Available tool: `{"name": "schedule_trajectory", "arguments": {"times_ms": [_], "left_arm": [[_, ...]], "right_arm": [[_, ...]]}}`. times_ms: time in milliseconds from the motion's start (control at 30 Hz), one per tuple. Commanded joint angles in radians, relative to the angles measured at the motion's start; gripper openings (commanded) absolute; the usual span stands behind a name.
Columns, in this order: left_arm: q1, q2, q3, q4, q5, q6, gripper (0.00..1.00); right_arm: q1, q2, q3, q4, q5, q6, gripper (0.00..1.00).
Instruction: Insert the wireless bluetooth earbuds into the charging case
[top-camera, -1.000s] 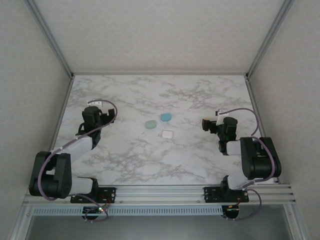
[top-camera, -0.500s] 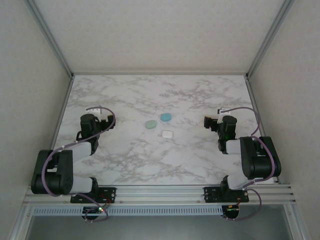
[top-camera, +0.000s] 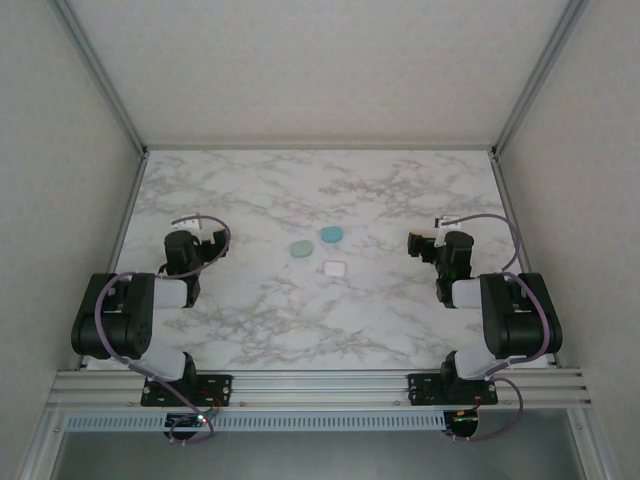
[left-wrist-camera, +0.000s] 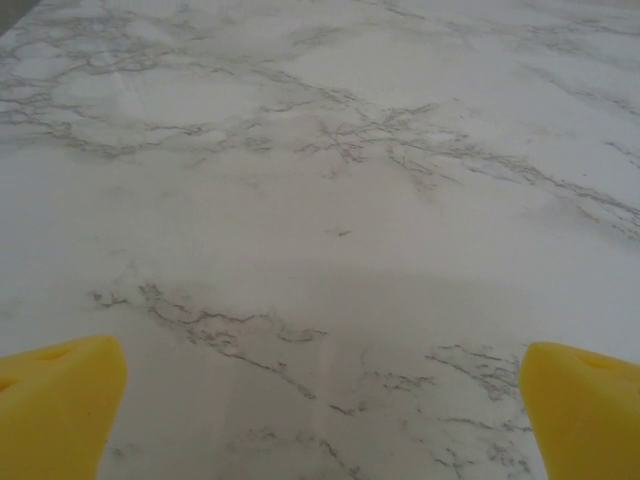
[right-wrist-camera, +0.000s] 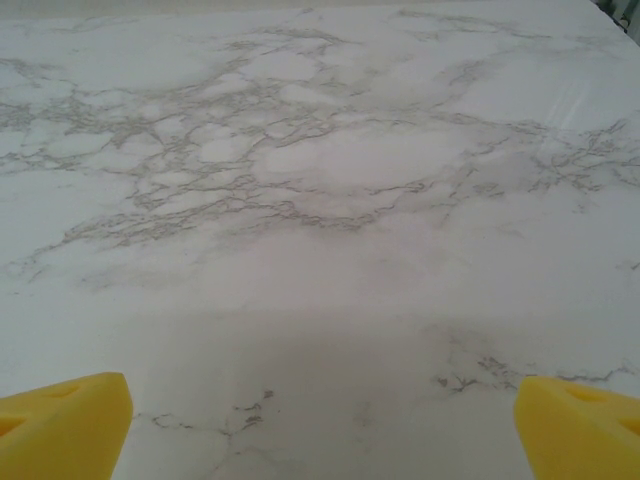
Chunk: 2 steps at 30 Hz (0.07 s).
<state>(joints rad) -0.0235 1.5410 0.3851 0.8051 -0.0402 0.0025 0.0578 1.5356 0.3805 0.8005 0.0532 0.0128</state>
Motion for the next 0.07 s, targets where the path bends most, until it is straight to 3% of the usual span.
{"name": "schedule_trajectory", "arguments": {"times_ms": [0,33], "left_arm": [[-0.004,-0.004,0.017,0.036,-0.033,-0.016,1.00],[-0.004,-0.005,0.018,0.032,-0.032,-0.015,1.00]], "right_arm": [[0.006,0.003,0.020,0.013,0.018,0.006,0.99],[0.006,0.003,0.019,0.015,0.018,0.006,0.99]]}}
